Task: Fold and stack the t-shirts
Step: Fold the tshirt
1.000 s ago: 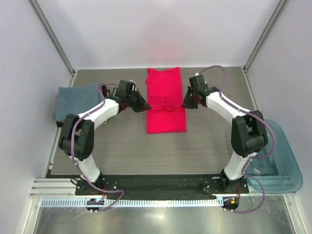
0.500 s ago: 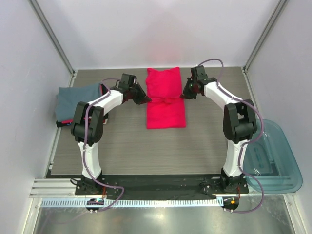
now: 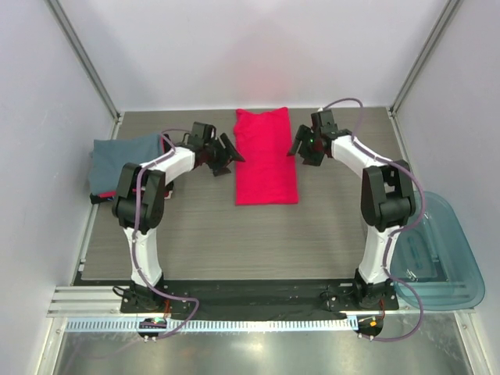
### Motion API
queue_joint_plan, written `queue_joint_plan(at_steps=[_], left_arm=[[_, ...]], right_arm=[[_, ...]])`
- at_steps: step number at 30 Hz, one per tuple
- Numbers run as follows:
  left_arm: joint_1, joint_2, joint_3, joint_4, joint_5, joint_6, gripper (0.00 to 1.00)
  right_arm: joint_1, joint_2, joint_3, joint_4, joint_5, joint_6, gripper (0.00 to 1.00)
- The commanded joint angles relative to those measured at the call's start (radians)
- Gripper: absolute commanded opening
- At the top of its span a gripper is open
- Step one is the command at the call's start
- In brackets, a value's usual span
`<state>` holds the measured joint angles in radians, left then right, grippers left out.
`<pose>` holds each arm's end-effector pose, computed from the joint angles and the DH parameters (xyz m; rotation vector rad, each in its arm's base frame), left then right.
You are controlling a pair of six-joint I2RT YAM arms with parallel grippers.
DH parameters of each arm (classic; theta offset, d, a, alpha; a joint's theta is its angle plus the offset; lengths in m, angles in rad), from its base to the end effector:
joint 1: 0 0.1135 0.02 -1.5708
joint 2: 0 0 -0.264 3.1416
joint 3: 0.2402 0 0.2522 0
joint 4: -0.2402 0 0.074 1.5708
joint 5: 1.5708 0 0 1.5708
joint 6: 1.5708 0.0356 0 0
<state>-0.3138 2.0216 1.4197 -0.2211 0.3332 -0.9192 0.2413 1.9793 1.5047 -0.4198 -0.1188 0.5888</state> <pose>0.4188 -0.1482 0.1830 -0.6019 2.4938 -0.9319 0.4249 0.1089 0.2119 0.3844 2.4954 0.4954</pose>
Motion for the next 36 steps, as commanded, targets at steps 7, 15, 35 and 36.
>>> queue_joint_plan(at_steps=[7,15,35,36], left_arm=[[-0.082,-0.279,-0.318,0.045,-0.045,0.026,0.64],[-0.091,-0.316,-0.462,0.097,0.004,0.01,0.55],[-0.093,-0.304,-0.519,0.141,0.027,-0.023,0.59],[-0.094,-0.304,-0.521,0.144,0.026,-0.026,0.58]], right_arm=[[0.0,-0.298,-0.4,0.134,-0.104,0.006,0.59],[-0.002,-0.342,-0.561,0.177,-0.189,0.008,0.55],[0.0,-0.251,-0.621,0.283,-0.24,0.06,0.36],[0.0,-0.249,-0.618,0.283,-0.239,0.06,0.34]])
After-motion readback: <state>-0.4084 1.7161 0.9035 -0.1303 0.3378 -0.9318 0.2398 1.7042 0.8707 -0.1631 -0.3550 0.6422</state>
